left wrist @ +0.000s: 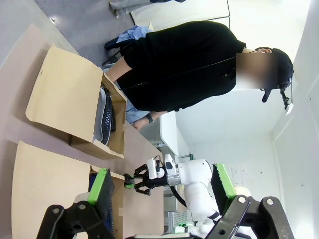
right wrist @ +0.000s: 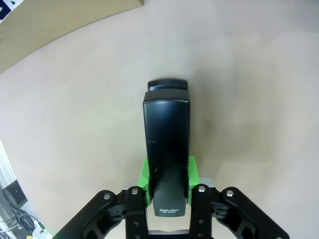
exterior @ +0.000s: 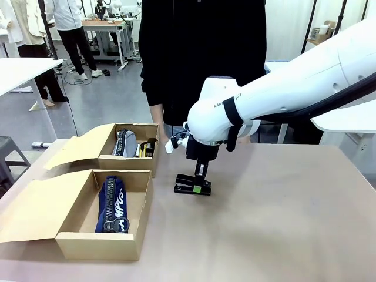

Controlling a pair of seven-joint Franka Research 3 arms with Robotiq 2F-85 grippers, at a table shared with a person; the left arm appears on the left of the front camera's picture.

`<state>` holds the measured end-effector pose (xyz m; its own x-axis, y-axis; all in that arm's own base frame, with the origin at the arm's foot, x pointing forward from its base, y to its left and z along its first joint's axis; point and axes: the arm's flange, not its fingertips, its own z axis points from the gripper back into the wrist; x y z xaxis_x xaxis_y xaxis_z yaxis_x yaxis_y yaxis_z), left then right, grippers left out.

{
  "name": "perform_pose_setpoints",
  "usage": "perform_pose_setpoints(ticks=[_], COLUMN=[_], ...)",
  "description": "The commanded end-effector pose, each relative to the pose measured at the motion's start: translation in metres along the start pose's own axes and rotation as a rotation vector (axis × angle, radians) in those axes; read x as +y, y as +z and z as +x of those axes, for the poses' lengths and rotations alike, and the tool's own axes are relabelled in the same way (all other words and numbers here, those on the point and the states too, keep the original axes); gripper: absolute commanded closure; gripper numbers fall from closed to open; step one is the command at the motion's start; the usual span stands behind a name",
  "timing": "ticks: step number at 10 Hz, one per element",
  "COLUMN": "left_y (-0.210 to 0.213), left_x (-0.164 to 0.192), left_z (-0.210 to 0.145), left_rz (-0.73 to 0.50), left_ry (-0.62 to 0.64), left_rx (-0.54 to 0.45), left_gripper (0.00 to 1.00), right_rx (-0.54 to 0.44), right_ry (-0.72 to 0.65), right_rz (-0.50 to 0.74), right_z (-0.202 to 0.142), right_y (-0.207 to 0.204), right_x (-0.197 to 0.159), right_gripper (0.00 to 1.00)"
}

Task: Place items inside the box.
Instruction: Pick up a Pencil pouch or Stapler and place it inside the Mailer Box closest to the robot.

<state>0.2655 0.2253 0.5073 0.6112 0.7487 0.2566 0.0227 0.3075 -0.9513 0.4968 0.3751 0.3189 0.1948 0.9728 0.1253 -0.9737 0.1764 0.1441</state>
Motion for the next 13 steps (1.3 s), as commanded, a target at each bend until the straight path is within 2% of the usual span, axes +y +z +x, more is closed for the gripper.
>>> perform_pose_setpoints(ticks=[1, 2, 3, 4, 6, 7, 8, 9, 10, 11, 12, 13], left_y=[-0.001, -0.001, -0.001, -0.001, -0.001, -0.001, -0.001, -0.001, -0.001, -0.001, -0.001, -0.001], left_x=[0.002, 0.002, 0.002, 0.002, 0.002, 0.002, 0.002, 0.002, 0.002, 0.002, 0.002, 0.002], left_z=[-0.003, -0.003, -0.003, -0.003, -0.003, -0.003, -0.003, -0.003, -0.003, -0.003, -0.003, -0.003], left_rz=[-0.032, -0.032, -0.032, -0.032, -0.032, -0.032, -0.032, -0.032, -0.032, -0.032, -0.032, -0.032], left_ry=[-0.018, -0.018, -0.018, -0.018, -0.018, -0.018, -0.018, -0.018, -0.018, -0.018, -0.018, -0.018], left_rx=[-0.012, -0.012, -0.012, -0.012, -0.012, -0.012, -0.012, -0.012, -0.012, -0.012, -0.012, -0.012], left_gripper=[0.0, 0.0, 0.0, 0.0, 0.0, 0.0, 0.0, 0.0, 0.0, 0.0, 0.0, 0.0], right_rx=[0.005, -0.007, 0.029, 0.051, 0.014, -0.079, 0.064, 0.064, 0.023, 0.02, -0.05, -0.034], right_ry=[-0.16, -0.312, -0.466, -0.548, -0.566, -0.572, -0.557, -0.557, -0.582, -0.491, -0.54, -0.648], right_rz=[0.025, 0.044, 0.082, 0.11, 0.166, 0.167, 0.127, 0.127, 0.152, 0.199, 0.186, 0.133], right_z=[-0.012, -0.029, -0.049, -0.068, -0.095, -0.114, -0.079, -0.079, -0.099, -0.08, -0.044, -0.016], right_y=[0.05, 0.091, 0.126, 0.149, 0.16, 0.165, 0.17, 0.17, 0.177, 0.163, 0.156, 0.151], right_x=[0.016, 0.04, 0.074, 0.11, 0.15, 0.156, 0.139, 0.139, 0.159, 0.149, 0.144, 0.147], right_gripper=[1.0, 1.0, 1.0, 1.0, 1.0, 1.0, 0.74, 0.74, 0.74, 0.68, 0.68, 0.68])
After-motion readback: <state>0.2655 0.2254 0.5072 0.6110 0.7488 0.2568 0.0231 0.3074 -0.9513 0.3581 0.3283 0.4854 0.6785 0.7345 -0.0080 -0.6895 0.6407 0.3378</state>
